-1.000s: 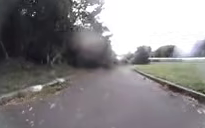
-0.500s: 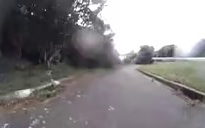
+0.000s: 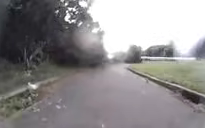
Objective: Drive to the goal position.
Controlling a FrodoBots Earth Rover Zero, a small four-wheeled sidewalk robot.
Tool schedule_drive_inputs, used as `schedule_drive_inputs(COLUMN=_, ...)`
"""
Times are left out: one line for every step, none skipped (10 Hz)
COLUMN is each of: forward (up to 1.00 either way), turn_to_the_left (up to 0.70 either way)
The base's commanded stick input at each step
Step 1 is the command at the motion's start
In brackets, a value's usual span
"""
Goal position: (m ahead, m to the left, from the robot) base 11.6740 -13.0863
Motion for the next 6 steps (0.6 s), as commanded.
schedule_drive_inputs(forward=1.00, turn_to_the_left=0.00)
schedule_drive_inputs(forward=1.00, turn_to_the_left=0.00)
schedule_drive_inputs(forward=1.00, turn_to_the_left=0.00)
schedule_drive_inputs(forward=1.00, turn_to_the_left=0.00)
schedule_drive_inputs(forward=1.00, turn_to_the_left=0.00)
schedule_drive_inputs(forward=1.00, turn_to_the_left=0.00)
